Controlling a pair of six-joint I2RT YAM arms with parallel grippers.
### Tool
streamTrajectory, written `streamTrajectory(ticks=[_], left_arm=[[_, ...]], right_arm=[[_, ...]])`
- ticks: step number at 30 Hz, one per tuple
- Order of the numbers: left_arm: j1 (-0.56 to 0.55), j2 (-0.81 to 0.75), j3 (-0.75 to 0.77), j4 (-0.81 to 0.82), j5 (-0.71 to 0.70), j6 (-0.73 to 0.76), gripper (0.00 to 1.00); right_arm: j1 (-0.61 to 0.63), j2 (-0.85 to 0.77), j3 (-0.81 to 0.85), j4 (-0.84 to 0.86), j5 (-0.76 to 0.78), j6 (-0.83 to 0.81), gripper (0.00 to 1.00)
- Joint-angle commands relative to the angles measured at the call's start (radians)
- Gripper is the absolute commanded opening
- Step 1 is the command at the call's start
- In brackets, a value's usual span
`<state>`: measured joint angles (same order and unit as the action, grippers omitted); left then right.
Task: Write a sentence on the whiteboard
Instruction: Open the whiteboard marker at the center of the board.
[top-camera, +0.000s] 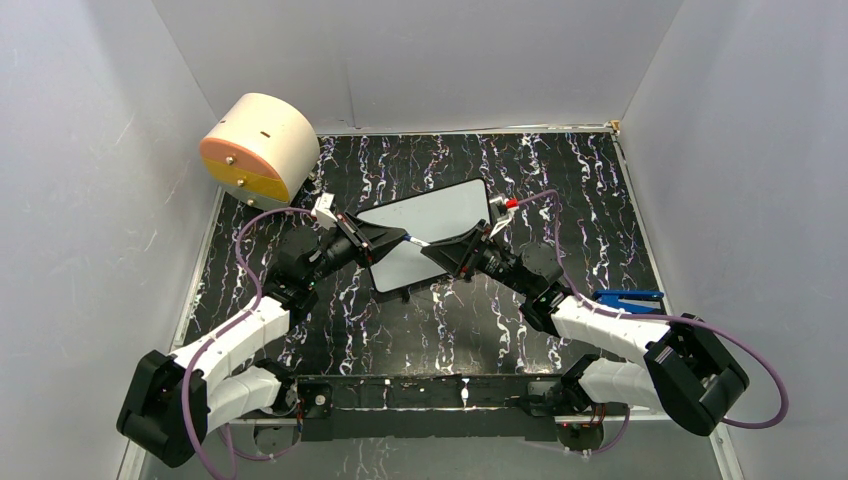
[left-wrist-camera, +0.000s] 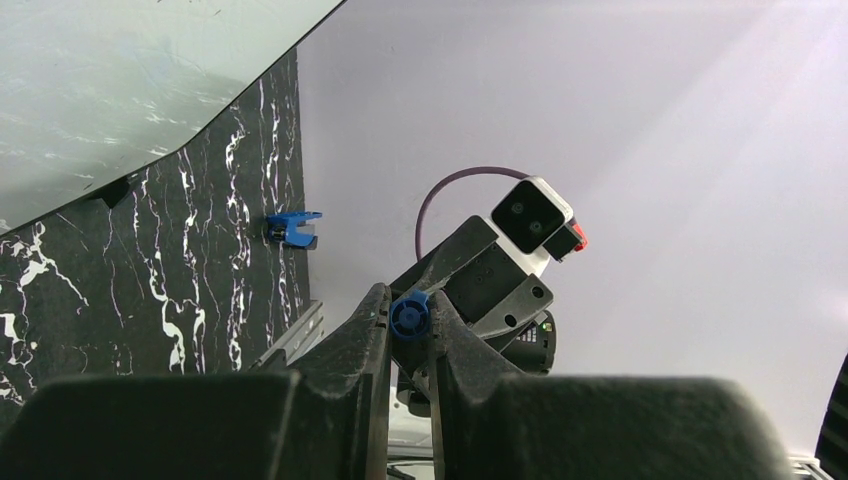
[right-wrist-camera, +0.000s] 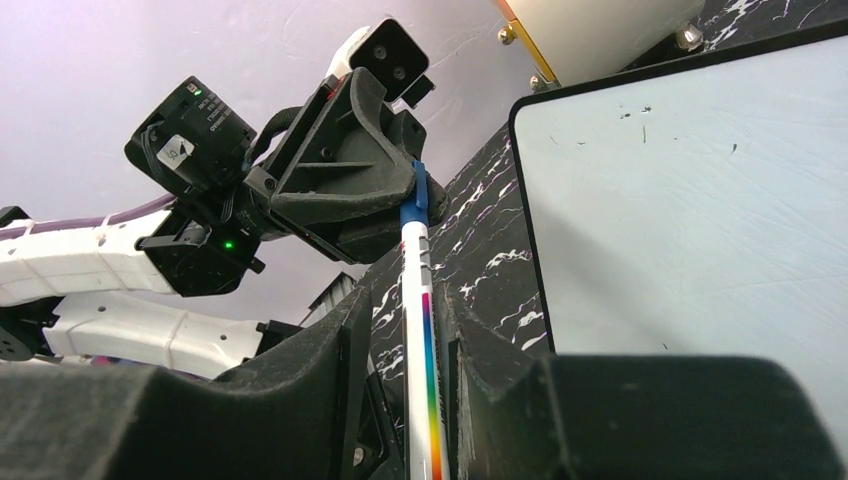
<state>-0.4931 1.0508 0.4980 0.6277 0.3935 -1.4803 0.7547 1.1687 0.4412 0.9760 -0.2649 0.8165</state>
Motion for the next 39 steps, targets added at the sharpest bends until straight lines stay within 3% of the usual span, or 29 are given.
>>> streamTrajectory(ticks=[1,11,20,23,39], left_arm=[[-0.001,0.001,0.023,0.009,0.033,0.027,0.00],[-0.001,0.009,0.048,-0.023,0.056,0.055,0.00],[-0.001,0.008,0.050,-0.031,0.049,0.077,0.00],[-0.001,0.003,0.046,-0.022,0.029,0.084,0.00],[0.010,-0.084,-0.021,0.066,-0.222,0.042,0.00]], right_arm=[[-0.004,-0.021,0.011,0.082,-0.016,0.003,0.37],[-0.008,-0.020,0.010,0.082,-0.031,0.007,0.32],[-0.009,-0.026,0.004,0.060,-0.040,0.001,0.12],[-0.009,-0.039,0.001,0.044,-0.050,-0.010,0.00],[-0.009,-0.110,-0.084,0.030,-0.098,-0.052,0.00]])
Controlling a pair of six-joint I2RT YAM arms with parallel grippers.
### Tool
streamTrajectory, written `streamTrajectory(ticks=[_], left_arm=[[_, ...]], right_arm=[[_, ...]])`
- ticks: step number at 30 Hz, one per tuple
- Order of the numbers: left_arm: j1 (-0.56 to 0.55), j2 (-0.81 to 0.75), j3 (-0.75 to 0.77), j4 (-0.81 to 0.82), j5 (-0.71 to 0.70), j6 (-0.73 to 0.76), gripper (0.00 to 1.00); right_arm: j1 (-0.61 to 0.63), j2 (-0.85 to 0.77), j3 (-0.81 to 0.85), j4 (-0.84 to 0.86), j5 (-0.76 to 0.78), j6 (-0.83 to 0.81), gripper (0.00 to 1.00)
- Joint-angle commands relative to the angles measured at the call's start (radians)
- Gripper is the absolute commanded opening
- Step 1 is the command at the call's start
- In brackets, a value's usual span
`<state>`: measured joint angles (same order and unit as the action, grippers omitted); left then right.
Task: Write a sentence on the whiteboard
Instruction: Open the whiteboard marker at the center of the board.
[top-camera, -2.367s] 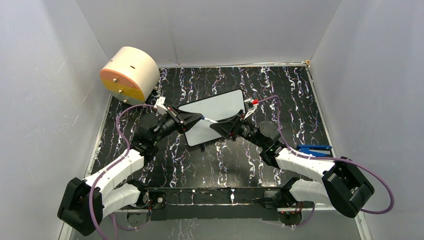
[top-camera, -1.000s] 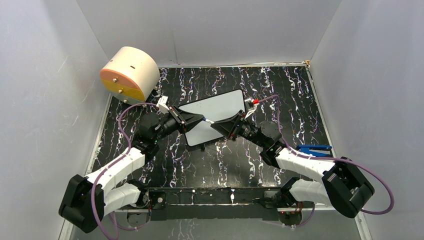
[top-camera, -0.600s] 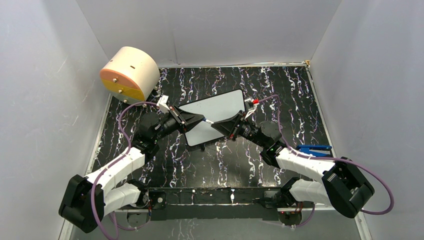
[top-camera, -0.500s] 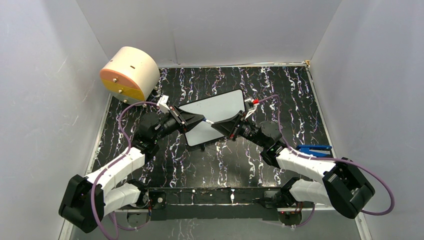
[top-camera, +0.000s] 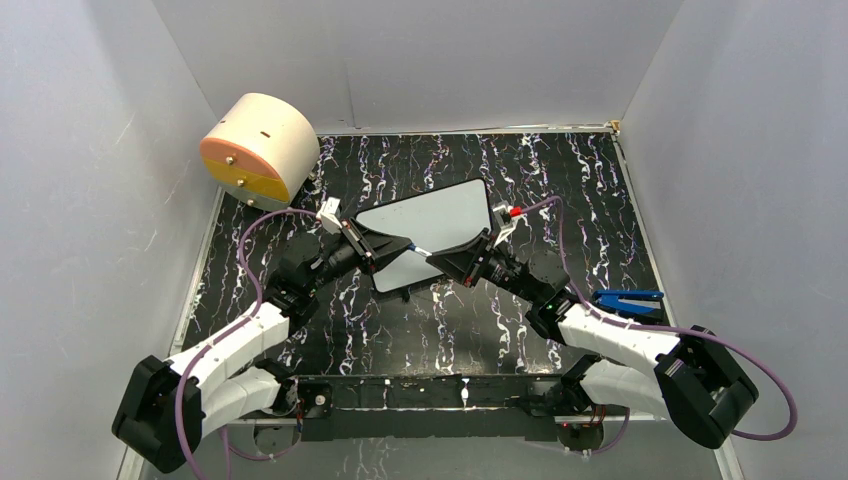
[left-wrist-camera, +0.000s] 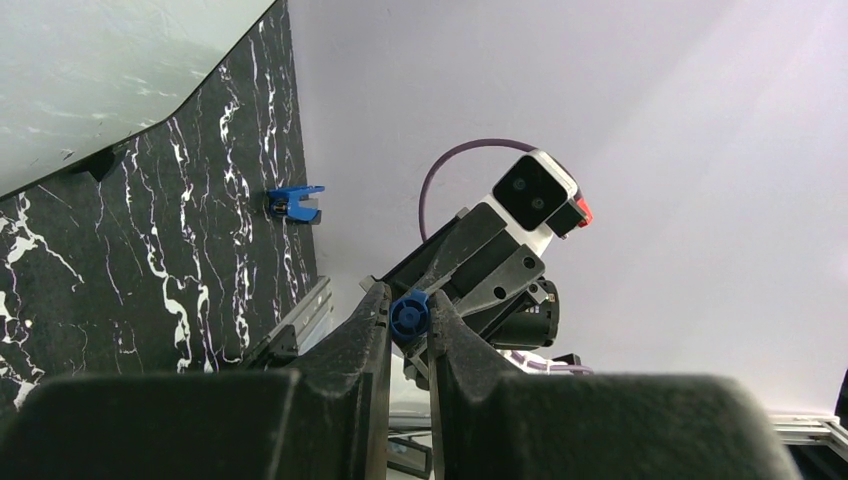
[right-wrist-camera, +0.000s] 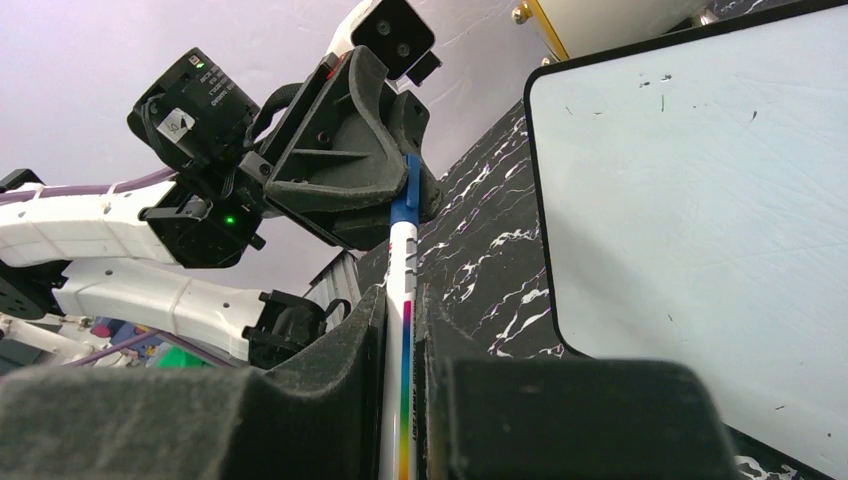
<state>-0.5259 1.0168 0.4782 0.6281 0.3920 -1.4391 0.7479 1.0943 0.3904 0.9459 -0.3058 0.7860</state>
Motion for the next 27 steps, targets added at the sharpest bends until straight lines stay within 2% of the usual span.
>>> streamTrajectory(ticks=[1,8,15,19,23,27], left_arm=[[0.046,-0.057,0.000,0.064,-0.232,0.001,0.00],[0.091,-0.099,0.009,0.034,-0.281,0.006,0.00],[0.157,-0.141,0.036,-0.064,-0.255,0.050,0.00],[0.184,-0.168,0.134,-0.298,-0.264,0.233,0.00],[0.190,-0.142,0.301,-0.673,-0.351,0.490,0.00],[0.191,-0.063,0.457,-0.938,-0.470,0.707,0.00]], right_arm=[[-0.002,-0.035,-0.039,0.066,-0.058,-0.023,0.00],[-0.003,-0.059,-0.064,0.066,-0.046,-0.046,0.00],[-0.006,-0.102,-0.071,0.006,-0.030,-0.093,0.00],[-0.008,-0.152,-0.066,-0.065,-0.007,-0.134,0.00],[-0.009,-0.209,-0.044,-0.188,0.039,-0.206,0.00],[-0.009,-0.259,-0.013,-0.312,0.086,-0.292,0.00]])
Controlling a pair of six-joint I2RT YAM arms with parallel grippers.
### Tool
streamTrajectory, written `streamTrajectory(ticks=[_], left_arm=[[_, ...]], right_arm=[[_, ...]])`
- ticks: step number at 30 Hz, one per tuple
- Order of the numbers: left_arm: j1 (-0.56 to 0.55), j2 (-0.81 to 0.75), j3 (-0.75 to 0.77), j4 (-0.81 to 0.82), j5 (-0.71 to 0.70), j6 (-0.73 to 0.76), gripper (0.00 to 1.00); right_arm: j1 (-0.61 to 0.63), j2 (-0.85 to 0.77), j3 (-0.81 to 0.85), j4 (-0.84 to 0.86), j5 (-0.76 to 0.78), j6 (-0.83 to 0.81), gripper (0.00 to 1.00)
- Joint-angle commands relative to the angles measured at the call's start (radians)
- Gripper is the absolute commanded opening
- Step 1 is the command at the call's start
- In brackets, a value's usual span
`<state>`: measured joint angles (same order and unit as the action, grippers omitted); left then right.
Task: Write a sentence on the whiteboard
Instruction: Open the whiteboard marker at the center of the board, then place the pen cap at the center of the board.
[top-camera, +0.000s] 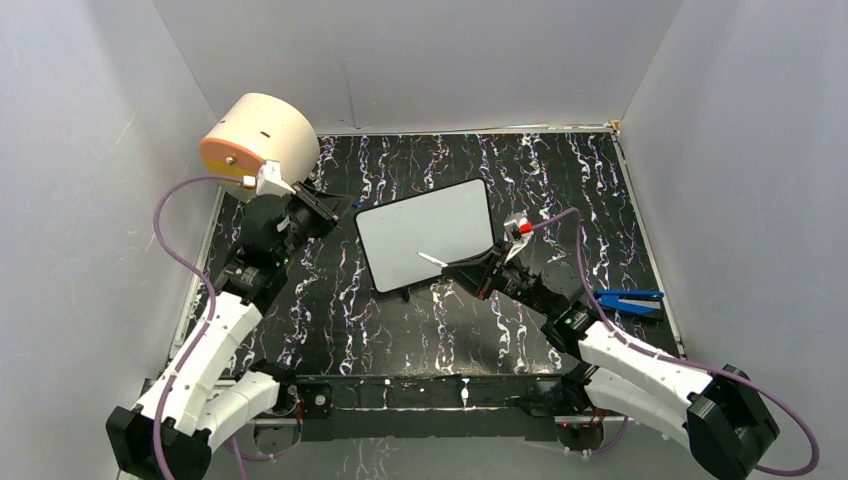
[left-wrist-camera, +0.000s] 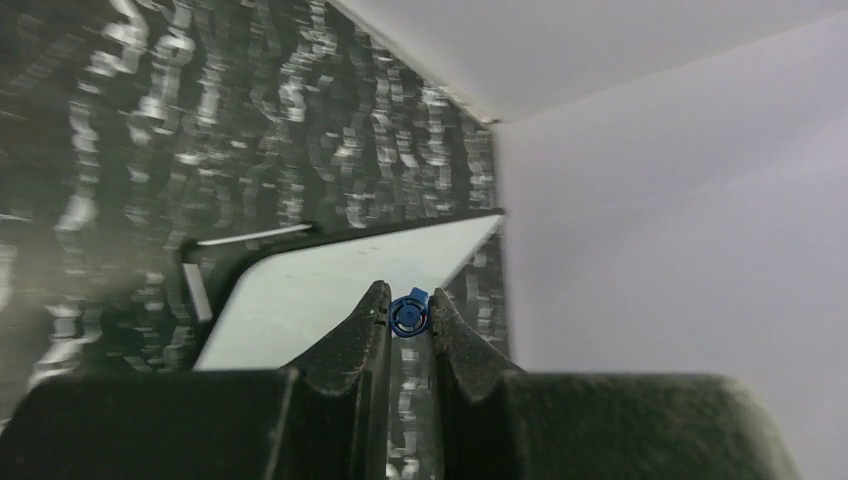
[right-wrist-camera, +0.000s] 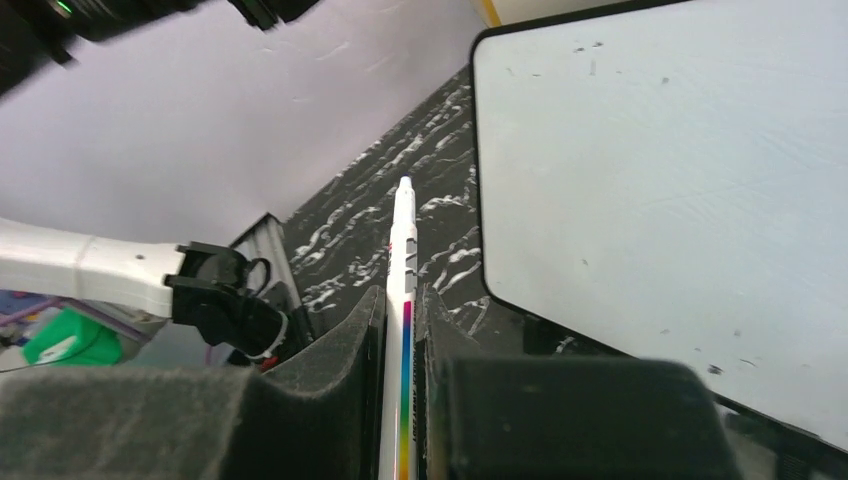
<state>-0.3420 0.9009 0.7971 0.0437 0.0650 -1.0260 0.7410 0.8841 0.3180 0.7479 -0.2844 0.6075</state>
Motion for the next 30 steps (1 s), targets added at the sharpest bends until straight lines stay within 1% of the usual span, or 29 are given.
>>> streamTrajectory(ticks=[1,4,6,11,22,27,30], left_arm=[[0.007,0.078,0.172,-0.415,-0.172,0.334,0.00],[0.010,0.154,0.237,-0.535,-0.224,0.439,0.00],[0.013,0.202,0.258,-0.587,-0.239,0.490,0.00],[0.026,0.323,0.267,-0.665,-0.242,0.572,0.00],[0.074,0.607,0.228,-0.656,-0.160,0.662,0.00],[0.076,0.691,0.234,-0.644,-0.171,0.683,0.00],[0.077,0.741,0.237,-0.636,-0.168,0.694,0.03]], right_arm=[[-0.002,-0.058,0.069,-0.146,0.078,-0.132,0.00],[-0.002,-0.082,0.091,-0.230,0.114,-0.182,0.00],[-0.002,-0.095,0.107,-0.280,0.137,-0.211,0.00],[-0.002,-0.116,0.141,-0.378,0.183,-0.266,0.00],[-0.002,-0.117,0.162,-0.438,0.214,-0.310,0.00],[-0.002,-0.109,0.165,-0.444,0.221,-0.323,0.00],[-0.002,-0.098,0.169,-0.446,0.221,-0.326,0.00]])
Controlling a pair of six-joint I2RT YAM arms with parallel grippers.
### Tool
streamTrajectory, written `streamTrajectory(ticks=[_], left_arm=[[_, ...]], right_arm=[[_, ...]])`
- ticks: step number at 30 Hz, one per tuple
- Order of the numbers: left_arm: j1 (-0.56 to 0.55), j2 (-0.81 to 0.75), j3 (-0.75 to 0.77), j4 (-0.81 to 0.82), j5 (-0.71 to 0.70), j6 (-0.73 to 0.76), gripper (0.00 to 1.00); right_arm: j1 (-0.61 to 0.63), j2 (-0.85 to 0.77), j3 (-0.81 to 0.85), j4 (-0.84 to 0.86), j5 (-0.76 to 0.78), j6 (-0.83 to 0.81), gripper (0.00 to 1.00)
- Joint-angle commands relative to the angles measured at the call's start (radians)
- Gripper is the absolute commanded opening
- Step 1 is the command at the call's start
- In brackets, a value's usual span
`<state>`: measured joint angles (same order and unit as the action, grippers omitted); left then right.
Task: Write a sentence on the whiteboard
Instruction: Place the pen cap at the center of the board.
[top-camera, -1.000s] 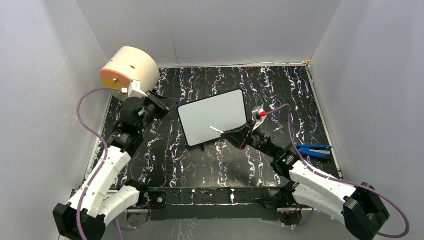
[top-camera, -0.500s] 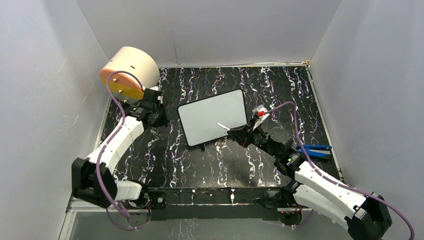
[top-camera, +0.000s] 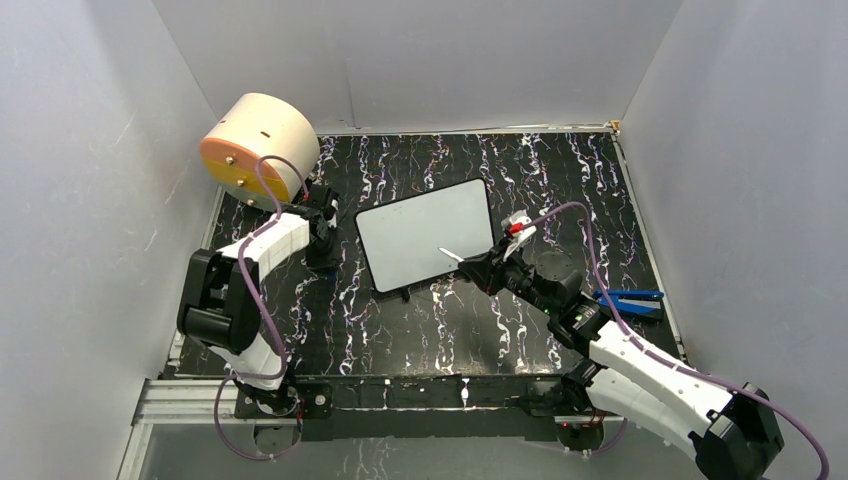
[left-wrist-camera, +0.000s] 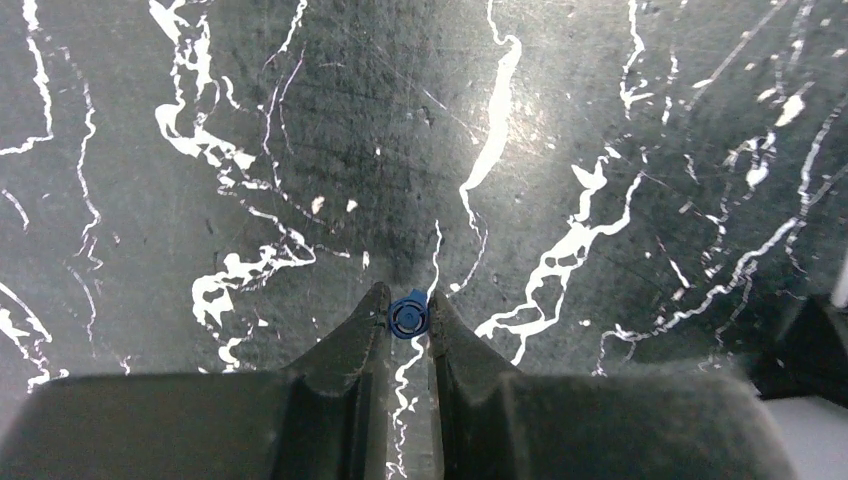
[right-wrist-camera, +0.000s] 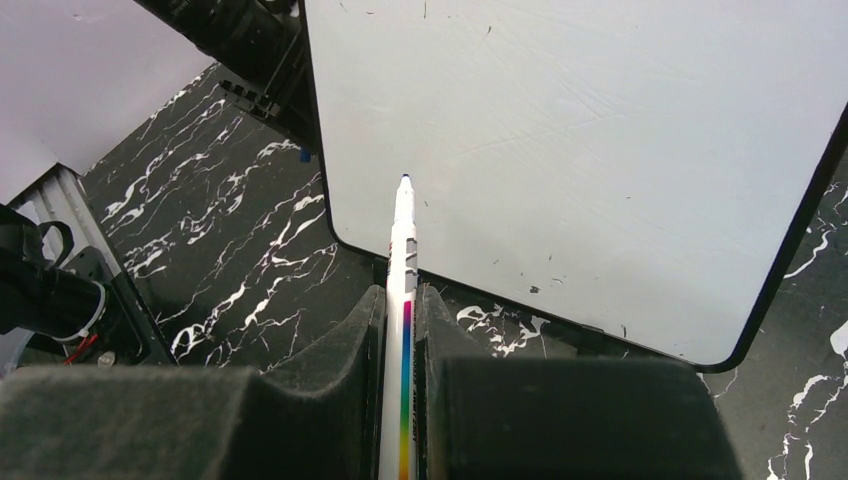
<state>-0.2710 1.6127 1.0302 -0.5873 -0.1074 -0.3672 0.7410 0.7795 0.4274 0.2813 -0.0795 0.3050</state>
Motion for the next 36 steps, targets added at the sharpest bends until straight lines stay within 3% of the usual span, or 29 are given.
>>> streamTrajectory(ticks=[1,17,27,30,36], left_arm=[[0.006,0.043,0.000,-0.002,0.005,0.039,0.03],[0.020,0.066,-0.018,0.021,-0.030,0.066,0.33],[0.074,-0.180,-0.020,0.118,0.057,0.052,0.53],[0.100,-0.275,-0.037,0.191,0.093,0.035,0.65],[0.152,-0.378,-0.044,0.326,0.269,0.036,0.68]], right_arm=[[-0.002,0.007,0.061,0.020,0.012,-0.025,0.00],[-0.002,0.044,0.079,0.021,-0.008,-0.026,0.00],[0.010,0.048,0.148,-0.076,-0.033,-0.031,0.00],[0.024,0.061,0.178,-0.129,-0.002,-0.041,0.00],[0.048,0.093,0.233,-0.197,0.033,-0.037,0.00]])
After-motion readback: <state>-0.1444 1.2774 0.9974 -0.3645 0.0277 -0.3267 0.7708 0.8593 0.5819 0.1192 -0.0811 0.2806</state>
